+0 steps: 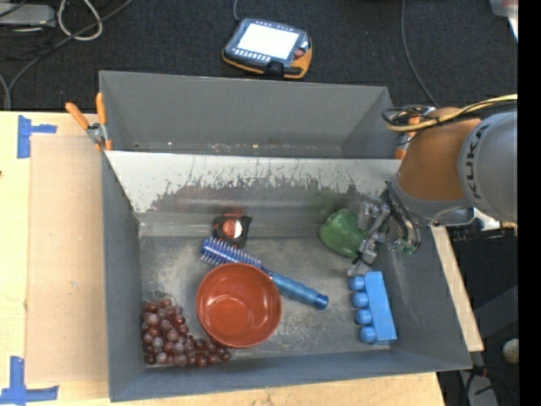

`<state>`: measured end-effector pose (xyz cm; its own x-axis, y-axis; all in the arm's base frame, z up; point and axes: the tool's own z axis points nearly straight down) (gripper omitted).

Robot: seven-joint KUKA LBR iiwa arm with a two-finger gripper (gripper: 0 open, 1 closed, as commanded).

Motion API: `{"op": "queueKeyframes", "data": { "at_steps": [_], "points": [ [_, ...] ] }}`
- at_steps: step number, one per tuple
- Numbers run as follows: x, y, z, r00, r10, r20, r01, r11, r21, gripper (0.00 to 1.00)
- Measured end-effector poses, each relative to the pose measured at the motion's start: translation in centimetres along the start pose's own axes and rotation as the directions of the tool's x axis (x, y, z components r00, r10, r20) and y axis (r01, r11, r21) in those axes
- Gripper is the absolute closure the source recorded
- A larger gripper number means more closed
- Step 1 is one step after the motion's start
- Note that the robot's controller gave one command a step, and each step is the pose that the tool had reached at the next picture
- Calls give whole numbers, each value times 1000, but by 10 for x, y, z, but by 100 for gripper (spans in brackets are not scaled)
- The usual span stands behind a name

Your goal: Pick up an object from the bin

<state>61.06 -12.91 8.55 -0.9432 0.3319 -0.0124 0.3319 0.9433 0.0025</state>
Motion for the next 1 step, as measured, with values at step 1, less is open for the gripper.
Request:
{"op": "queueKeyframes", "data": {
  "at_steps": [1],
  "points": [
    [-14,-8,-24,988,157,-8,-157,988,2,0]
  ]
}}
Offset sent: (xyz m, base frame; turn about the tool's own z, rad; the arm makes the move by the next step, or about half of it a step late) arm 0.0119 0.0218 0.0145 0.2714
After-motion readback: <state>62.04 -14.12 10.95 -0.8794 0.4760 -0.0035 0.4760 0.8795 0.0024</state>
